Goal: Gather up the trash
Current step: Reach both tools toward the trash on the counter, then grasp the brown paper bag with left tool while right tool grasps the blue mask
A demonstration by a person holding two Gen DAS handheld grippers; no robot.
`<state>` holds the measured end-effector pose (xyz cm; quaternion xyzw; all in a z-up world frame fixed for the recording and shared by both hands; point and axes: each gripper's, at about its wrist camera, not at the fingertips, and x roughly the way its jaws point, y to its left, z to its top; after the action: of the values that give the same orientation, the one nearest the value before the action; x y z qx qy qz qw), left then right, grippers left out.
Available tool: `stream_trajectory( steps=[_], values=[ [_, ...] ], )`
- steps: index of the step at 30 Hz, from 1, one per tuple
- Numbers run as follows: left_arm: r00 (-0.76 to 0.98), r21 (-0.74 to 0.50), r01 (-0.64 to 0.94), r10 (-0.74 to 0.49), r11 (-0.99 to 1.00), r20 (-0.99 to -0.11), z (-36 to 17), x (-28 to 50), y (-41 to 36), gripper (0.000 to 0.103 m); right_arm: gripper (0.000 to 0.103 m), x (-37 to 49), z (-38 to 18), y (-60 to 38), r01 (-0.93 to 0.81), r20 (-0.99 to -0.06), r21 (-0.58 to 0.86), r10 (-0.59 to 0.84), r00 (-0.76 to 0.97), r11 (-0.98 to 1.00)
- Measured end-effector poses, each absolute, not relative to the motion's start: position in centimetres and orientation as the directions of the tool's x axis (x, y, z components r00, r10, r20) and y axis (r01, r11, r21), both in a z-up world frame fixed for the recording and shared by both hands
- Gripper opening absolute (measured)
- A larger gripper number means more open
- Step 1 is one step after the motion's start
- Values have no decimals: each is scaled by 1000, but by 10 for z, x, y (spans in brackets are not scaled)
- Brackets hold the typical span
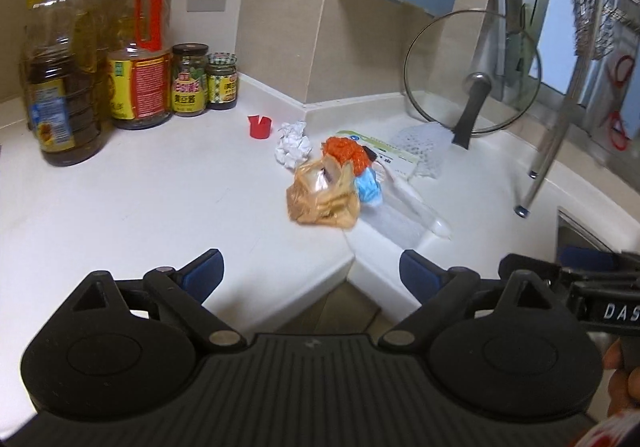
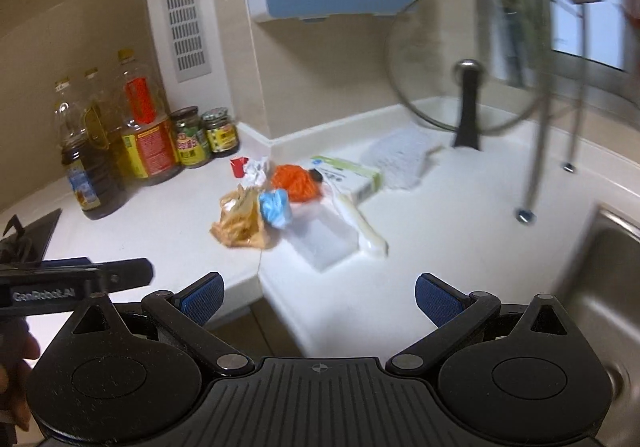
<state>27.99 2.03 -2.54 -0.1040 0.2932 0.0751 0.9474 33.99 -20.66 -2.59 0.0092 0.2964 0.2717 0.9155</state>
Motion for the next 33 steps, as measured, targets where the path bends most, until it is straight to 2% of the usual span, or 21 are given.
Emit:
stream_trajectory(
  steps=[2, 4, 6, 10, 12, 16, 17, 18, 20, 26, 29, 33],
  values=[
    [812, -104, -205, 110, 973, -573, -32, 298, 14, 90, 101, 364, -30, -207, -510, -544, 185, 520, 659, 840],
    [804, -54, -200, 132, 978, -580, -38, 316, 10, 88, 93, 382, -34, -206, -526, -547, 197, 538, 641, 827],
    [801, -26, -180, 132, 983, -584, -43, 333, 10, 82, 90, 398, -37, -203, -538, -555, 202, 548, 626, 818],
    [795, 61, -98, 115, 993, -596, -52, 364, 6, 73, 88, 417, -43, -197, -545, -565, 212, 557, 608, 811],
    [788, 119, -45, 109, 992, -605, -59, 378, 4, 64, 88, 422, -44, -196, -533, -571, 213, 547, 612, 819],
    [800, 231, 63, 89, 971, -593, -68, 394, -4, 59, 88, 430, -47, -193, -503, -586, 224, 528, 615, 835],
    [801, 256, 84, 88, 963, -593, -70, 398, -5, 52, 88, 432, -48, -191, -498, -588, 222, 523, 617, 838],
    [795, 273, 105, 84, 956, -601, -71, 402, -5, 41, 88, 433, -49, -190, -495, -590, 224, 521, 617, 840],
    [785, 296, 130, 84, 946, -614, -75, 408, -4, 31, 88, 437, -50, -185, -492, -593, 230, 522, 613, 839],
    [781, 290, 90, 113, 953, -614, -70, 403, 12, 20, 86, 444, -51, -159, -556, -584, 222, 566, 582, 801],
    [781, 251, 16, 145, 968, -608, -59, 394, 30, 12, 79, 448, -51, -139, -612, -578, 205, 599, 554, 764],
    [768, 194, -71, 177, 979, -616, -48, 383, 56, 11, 72, 455, -57, -111, -674, -579, 157, 620, 529, 722]
  ],
)
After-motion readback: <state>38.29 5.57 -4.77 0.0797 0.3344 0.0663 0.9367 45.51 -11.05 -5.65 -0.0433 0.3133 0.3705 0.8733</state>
